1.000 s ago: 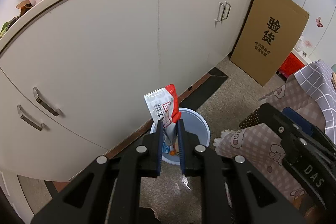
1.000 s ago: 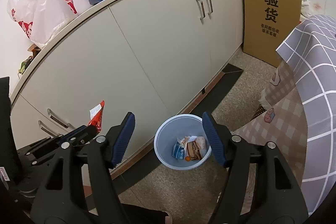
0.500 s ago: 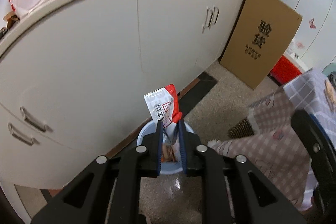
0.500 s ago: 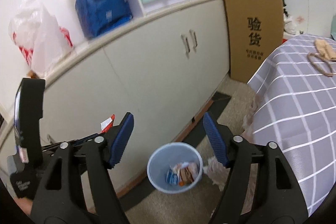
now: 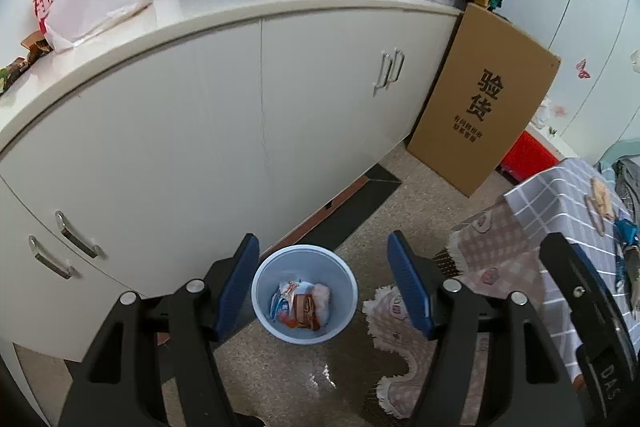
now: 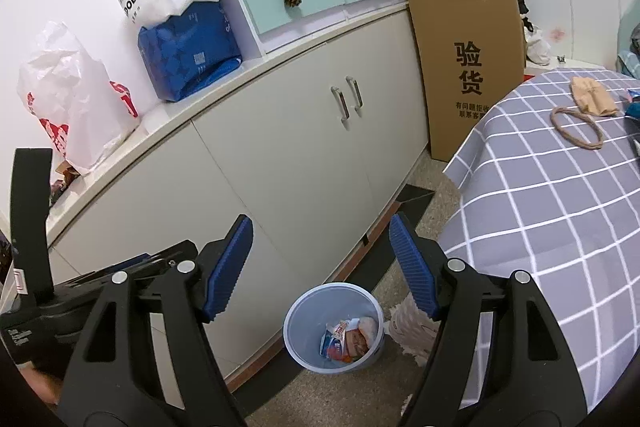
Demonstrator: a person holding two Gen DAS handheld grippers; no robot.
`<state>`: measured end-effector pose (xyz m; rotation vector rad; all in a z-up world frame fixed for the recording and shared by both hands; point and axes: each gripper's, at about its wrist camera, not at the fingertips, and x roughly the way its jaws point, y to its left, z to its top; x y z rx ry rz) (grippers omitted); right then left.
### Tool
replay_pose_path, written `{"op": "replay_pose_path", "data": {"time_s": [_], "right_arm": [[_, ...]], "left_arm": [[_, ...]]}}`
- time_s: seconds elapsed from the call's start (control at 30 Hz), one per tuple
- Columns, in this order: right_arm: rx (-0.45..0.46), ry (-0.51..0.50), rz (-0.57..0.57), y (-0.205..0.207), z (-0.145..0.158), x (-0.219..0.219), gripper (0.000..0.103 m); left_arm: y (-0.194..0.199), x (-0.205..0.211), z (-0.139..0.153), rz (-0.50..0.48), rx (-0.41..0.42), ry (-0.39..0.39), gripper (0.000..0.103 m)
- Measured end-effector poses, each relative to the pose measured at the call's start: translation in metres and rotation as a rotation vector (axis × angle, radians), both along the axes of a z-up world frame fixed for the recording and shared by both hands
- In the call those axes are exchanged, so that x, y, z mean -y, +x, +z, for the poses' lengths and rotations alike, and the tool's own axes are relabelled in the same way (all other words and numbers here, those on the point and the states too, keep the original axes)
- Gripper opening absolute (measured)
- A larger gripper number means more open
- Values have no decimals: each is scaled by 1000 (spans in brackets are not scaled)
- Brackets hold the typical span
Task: Collect trash
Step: 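Move both tools back toward the table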
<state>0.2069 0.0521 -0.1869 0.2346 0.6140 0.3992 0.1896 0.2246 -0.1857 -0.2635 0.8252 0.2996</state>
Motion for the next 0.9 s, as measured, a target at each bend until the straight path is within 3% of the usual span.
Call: {"op": "replay_pose_path", "data": {"time_s": [0.27,0.43,0.73,0.9], "right_arm": [[33,13,-41,-22,26,33,72],[49,-20,-120,-37,38,83,75],[29,-46,-323,-53,40,210,77],[-24,-167,-398,-48,30,264,80]], "left_arm": [[-19,36,34,-64,60,-8,65],[-20,79,45,-142,68,-15,65],[-1,207,44,-375,33,14,65],[14,276,35,-523,-2,26,66]]}}
